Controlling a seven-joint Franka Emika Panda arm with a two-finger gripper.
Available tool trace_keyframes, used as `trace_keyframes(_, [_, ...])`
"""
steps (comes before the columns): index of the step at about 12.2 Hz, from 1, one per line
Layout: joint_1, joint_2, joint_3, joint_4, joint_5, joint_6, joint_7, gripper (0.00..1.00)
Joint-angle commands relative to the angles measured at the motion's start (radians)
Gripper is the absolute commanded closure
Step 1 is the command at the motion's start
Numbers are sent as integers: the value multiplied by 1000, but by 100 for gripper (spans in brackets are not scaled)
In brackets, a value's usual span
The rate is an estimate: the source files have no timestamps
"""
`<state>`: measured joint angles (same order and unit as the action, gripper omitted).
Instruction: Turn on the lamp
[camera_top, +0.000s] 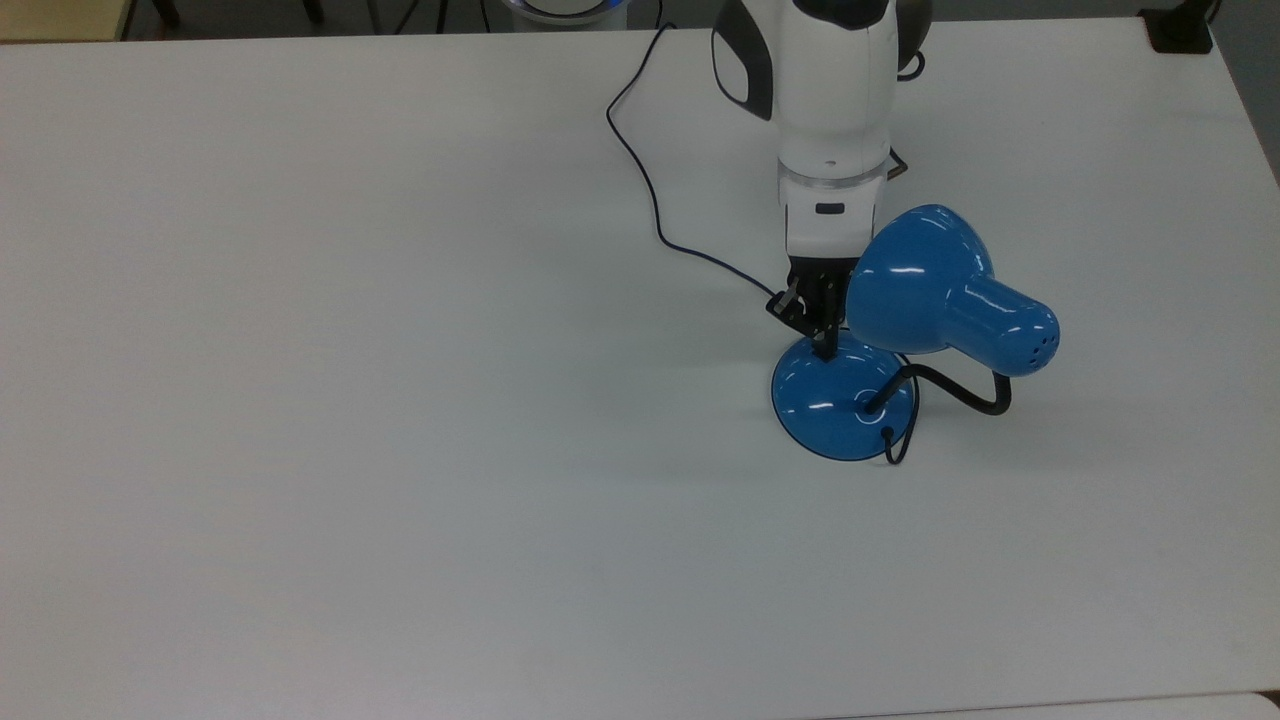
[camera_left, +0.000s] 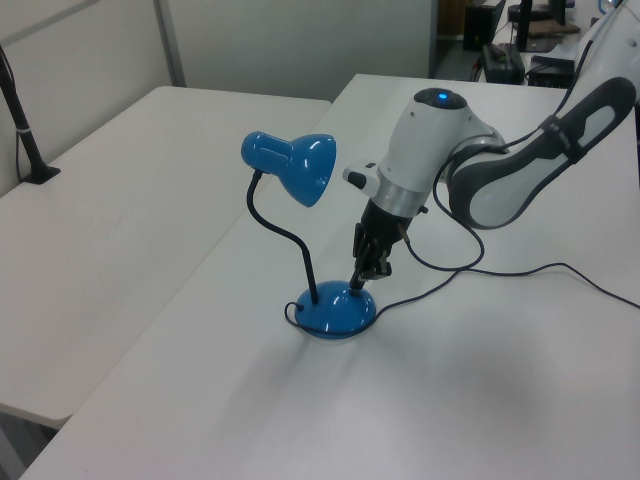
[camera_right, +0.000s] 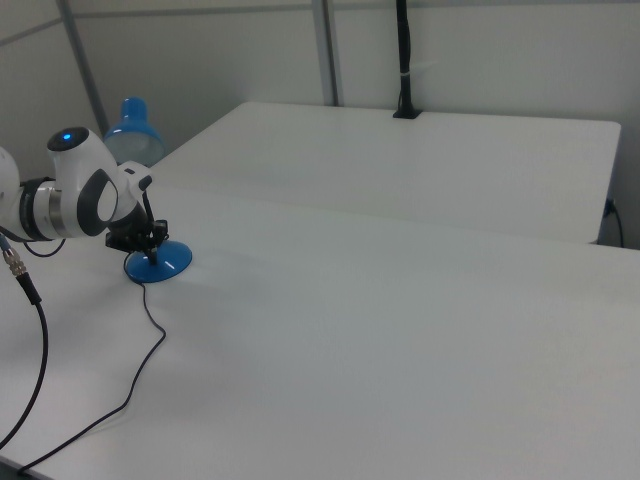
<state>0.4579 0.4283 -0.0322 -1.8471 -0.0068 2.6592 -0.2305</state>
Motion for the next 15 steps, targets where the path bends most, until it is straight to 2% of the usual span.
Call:
trace_keyframes(1, [-5, 29, 5, 22, 5, 54, -21, 100])
trace_keyframes(12, [-5, 66, 5, 23, 1, 59, -23, 100])
trace_keyframes(15, [-7, 23, 6, 20, 4, 47, -15, 100])
